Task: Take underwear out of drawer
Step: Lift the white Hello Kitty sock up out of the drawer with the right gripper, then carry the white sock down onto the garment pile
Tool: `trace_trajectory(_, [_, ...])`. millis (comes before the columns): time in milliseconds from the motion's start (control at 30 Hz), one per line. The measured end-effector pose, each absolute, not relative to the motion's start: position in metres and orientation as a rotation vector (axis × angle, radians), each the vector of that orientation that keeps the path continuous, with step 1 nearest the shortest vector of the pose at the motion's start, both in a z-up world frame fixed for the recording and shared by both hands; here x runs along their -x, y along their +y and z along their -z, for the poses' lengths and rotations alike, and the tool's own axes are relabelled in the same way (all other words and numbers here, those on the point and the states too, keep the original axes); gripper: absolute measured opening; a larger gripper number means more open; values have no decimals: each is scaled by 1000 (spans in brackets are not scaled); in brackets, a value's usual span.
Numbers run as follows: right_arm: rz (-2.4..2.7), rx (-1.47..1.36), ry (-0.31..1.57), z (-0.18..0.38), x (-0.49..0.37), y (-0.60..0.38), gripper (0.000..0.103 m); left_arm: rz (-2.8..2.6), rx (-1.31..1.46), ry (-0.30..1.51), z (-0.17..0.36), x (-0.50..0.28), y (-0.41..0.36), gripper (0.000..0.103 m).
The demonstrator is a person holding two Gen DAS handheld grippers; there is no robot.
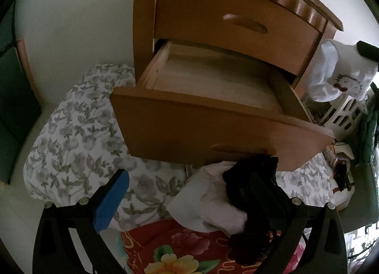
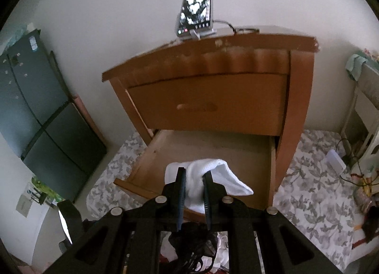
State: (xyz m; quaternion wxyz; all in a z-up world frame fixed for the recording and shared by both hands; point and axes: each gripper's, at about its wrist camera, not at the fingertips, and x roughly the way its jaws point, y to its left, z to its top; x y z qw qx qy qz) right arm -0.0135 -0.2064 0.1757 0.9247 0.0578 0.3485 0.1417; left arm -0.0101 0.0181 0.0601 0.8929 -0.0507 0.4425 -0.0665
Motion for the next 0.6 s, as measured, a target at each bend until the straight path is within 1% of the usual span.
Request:
trace_trajectory(300, [-276,-109,660,-197,50,-209,14,163,111,882,-73,25,16,102])
trace_trajectory(600, [-252,-110,645,-202,81,-203,14,181,138,825,-89,47,23,102])
